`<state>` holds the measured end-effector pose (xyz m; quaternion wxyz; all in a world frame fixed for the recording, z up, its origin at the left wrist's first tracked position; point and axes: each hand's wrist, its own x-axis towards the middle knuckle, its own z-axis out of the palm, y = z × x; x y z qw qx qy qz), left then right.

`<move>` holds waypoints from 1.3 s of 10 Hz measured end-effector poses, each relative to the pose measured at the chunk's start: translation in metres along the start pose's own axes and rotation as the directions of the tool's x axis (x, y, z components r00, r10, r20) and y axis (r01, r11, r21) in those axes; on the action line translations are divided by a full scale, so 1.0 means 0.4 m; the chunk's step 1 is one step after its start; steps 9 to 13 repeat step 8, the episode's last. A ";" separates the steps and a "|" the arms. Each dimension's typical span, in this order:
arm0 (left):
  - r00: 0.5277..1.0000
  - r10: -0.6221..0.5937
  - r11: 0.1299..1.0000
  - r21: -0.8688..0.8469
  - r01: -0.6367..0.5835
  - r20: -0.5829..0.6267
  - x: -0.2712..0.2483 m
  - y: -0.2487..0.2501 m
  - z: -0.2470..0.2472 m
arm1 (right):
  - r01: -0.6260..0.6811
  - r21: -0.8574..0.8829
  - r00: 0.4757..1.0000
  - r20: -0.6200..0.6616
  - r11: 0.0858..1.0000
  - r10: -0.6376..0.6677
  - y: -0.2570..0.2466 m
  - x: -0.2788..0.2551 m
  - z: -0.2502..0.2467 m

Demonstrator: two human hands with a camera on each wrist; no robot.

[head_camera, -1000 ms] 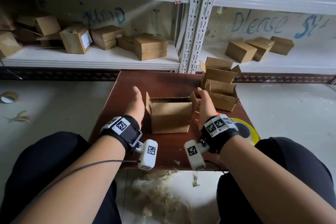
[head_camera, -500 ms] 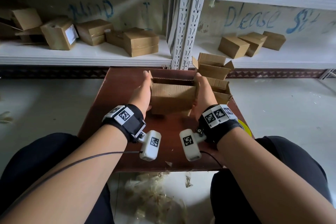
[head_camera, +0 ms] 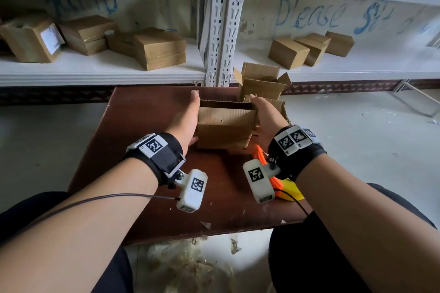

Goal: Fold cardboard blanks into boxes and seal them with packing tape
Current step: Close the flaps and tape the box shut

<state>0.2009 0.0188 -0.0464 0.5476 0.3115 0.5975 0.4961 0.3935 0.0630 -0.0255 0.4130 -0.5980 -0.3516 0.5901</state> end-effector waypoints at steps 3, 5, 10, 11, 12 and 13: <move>0.998 -0.013 1.000 -0.025 0.015 0.062 0.002 -0.021 0.044 | -0.102 0.003 0.995 -0.009 0.995 0.102 0.031 0.046 -0.031; 1.000 -0.010 0.994 -0.111 0.014 0.028 0.024 -0.032 0.048 | -0.091 0.004 0.995 -0.032 0.996 0.091 0.038 0.041 -0.016; 0.996 -0.003 0.998 -0.058 -0.003 -0.089 0.017 -0.021 0.026 | -0.121 0.056 0.958 -0.256 0.991 0.131 0.050 0.059 0.028; 0.996 -0.003 0.998 -0.058 -0.003 -0.089 0.017 -0.021 0.026 | -0.121 0.056 0.958 -0.256 0.991 0.131 0.050 0.059 0.028; 0.996 -0.003 0.998 -0.058 -0.003 -0.089 0.017 -0.021 0.026 | -0.121 0.056 0.958 -0.256 0.991 0.131 0.050 0.059 0.028; 0.996 -0.003 0.998 -0.058 -0.003 -0.089 0.017 -0.021 0.026 | -0.121 0.056 0.958 -0.256 0.991 0.131 0.050 0.059 0.028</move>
